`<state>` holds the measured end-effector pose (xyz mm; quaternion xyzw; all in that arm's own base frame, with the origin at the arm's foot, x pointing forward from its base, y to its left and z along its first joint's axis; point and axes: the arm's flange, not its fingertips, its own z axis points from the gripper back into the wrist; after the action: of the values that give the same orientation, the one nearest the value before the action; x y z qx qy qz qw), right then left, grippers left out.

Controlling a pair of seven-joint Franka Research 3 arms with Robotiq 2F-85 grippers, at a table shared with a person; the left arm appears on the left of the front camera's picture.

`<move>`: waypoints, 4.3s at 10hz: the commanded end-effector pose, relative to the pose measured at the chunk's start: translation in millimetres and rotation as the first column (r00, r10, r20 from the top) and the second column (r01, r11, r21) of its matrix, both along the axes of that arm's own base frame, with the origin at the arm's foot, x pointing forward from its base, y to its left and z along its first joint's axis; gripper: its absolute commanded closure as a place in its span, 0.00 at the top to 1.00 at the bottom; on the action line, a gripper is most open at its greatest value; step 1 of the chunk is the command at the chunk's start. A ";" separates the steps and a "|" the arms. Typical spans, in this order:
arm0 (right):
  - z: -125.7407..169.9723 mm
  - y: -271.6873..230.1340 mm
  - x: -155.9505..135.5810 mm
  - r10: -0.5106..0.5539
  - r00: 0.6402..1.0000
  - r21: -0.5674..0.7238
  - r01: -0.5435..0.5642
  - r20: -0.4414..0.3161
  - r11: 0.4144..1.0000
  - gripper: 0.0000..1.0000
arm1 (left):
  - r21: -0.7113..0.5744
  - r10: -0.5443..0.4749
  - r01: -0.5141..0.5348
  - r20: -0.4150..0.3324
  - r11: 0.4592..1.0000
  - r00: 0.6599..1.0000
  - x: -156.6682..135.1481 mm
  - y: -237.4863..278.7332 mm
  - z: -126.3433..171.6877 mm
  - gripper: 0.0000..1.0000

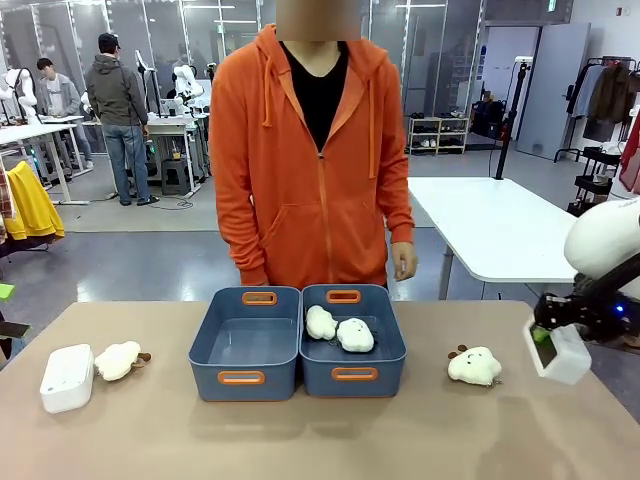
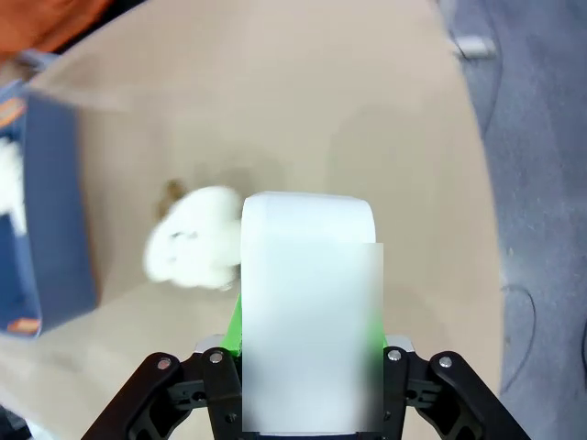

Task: Sort the digital clocks into the basket.
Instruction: Pick up the Digital clock from the table and place it into the empty Plastic storage basket.

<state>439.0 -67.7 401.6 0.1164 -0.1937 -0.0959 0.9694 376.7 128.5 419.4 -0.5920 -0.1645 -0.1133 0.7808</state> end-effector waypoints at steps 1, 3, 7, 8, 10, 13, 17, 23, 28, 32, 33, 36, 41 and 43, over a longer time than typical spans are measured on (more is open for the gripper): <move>18.3 25.3 -43.4 0.243 0.963 0.054 -0.250 0.119 0.967 0.01 | -0.018 0.000 0.000 -0.001 1.000 1.000 -2.5 -1.6 3.5 1.00; 34.5 73.9 -61.8 0.424 0.874 0.085 -0.453 0.235 0.887 0.01 | -0.018 0.000 0.000 -0.001 1.000 1.000 -2.5 -1.6 3.5 1.00; 49.9 193.1 -63.4 0.658 0.634 0.159 -0.758 0.405 0.633 0.01 | -0.018 0.000 0.000 -0.001 1.000 1.000 -2.5 -1.6 3.5 1.00; 42.1 226.2 -61.6 0.675 0.589 0.158 -0.793 0.444 0.588 0.01 | -0.018 0.000 0.000 -0.001 1.000 1.000 -2.5 -1.6 3.5 1.00; 30.9 287.8 -55.4 0.685 0.534 0.174 -0.834 0.496 0.524 0.01 | -0.018 0.000 0.000 -0.001 1.000 1.000 -2.5 -1.6 3.5 1.00; 29.6 372.2 -34.4 0.614 0.514 0.188 -0.836 0.599 0.516 0.01 | -0.018 0.000 0.000 -0.001 1.000 1.000 -2.5 -1.6 3.5 1.00; 21.3 437.3 13.0 0.599 0.492 0.144 -0.833 0.632 0.534 0.01 | -0.018 0.000 0.000 -0.001 1.000 1.000 -2.5 -1.6 3.5 1.00; -18.2 439.5 60.9 0.624 0.538 0.128 -0.806 0.567 0.578 0.01 | -0.018 0.000 0.000 -0.001 1.000 1.000 -2.5 -1.6 3.5 1.00; -15.3 426.9 61.0 0.617 0.554 0.130 -0.793 0.559 0.595 1.00 | -0.018 0.000 0.000 -0.001 1.000 1.000 -2.5 -1.6 3.5 1.00; -18.1 428.6 60.5 0.623 0.542 0.128 -0.803 0.563 0.582 0.88 | -0.018 0.000 0.000 -0.001 1.000 1.000 -2.5 -1.6 3.5 1.00; -18.1 428.6 60.5 0.623 0.542 0.128 -0.803 0.563 0.582 0.88 | -0.018 0.000 0.000 -0.001 1.000 1.000 -2.5 -1.6 3.5 1.00; -18.1 428.6 60.5 0.623 0.542 0.128 -0.803 0.563 0.582 0.88 | -0.018 0.000 0.000 -0.001 1.000 1.000 -2.5 -1.6 3.5 1.00; -18.1 428.6 60.5 0.623 0.542 0.128 -0.803 0.563 0.582 0.88 | -0.018 0.000 0.000 -0.001 1.000 1.000 -2.5 -1.6 3.5 1.00; -18.1 428.6 60.5 0.623 0.542 0.128 -0.803 0.563 0.582 0.88 | -0.018 0.000 0.000 -0.001 1.000 1.000 -2.5 -1.6 3.5 1.00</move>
<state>498.4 359.5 382.2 0.3872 -0.3271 0.3102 0.8043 376.5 128.3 419.3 -0.5920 -0.1641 -0.1134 0.7808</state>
